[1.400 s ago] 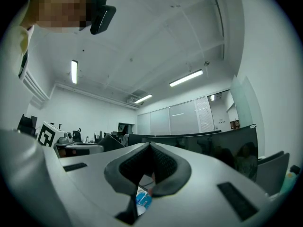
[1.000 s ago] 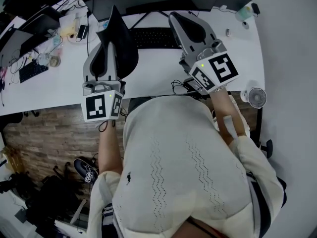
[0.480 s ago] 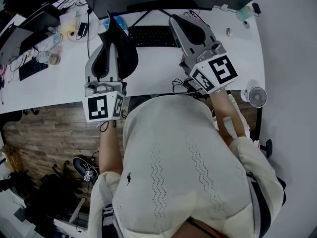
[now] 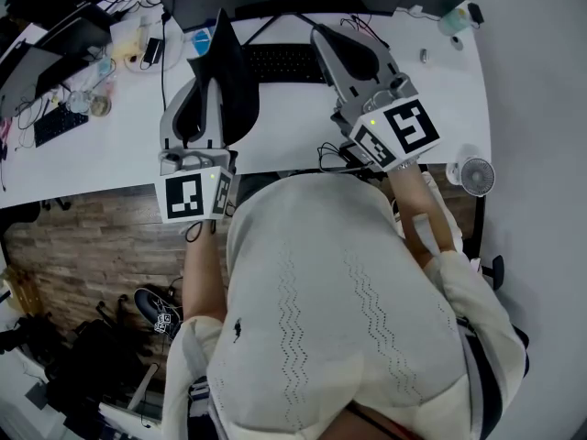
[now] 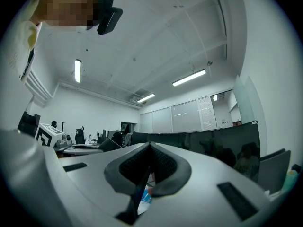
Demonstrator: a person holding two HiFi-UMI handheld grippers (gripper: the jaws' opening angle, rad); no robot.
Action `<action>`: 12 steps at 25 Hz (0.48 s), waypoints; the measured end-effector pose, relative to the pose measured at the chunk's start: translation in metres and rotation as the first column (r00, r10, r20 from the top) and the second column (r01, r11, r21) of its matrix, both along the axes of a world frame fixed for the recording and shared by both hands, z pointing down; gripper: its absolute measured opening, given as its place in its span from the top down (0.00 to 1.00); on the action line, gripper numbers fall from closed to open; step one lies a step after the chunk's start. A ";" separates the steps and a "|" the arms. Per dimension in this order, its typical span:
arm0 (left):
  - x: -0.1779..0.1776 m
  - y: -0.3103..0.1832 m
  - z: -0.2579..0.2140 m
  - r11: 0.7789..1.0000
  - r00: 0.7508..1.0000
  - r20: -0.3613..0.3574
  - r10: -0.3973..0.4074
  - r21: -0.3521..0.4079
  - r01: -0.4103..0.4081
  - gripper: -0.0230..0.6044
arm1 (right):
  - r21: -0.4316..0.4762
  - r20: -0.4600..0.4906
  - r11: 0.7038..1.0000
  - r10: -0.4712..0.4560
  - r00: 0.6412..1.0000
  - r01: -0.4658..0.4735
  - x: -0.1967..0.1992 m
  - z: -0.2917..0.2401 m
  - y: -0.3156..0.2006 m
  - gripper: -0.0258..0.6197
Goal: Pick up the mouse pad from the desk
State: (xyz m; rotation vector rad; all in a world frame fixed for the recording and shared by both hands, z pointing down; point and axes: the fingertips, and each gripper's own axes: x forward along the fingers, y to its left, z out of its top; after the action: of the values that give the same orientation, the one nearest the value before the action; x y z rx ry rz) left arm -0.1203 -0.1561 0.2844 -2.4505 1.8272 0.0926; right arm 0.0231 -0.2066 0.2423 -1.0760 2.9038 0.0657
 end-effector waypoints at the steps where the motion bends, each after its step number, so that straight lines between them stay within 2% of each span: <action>1: 0.001 0.001 0.000 1.000 1.000 0.000 0.002 -0.002 -0.002 0.90 | 0.000 -0.002 1.000 0.000 1.000 0.000 0.000 0.000 0.001 0.96; 12: 0.001 0.004 0.002 1.000 1.000 0.006 0.006 -0.006 -0.006 0.90 | -0.001 -0.006 1.000 -0.007 1.000 0.007 -0.004 0.000 0.003 0.96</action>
State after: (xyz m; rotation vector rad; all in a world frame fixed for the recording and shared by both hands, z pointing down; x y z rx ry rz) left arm -0.1195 -0.1522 0.2866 -2.4572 1.8202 0.0798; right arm 0.0186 -0.2036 0.2427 -1.0667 2.9129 0.0670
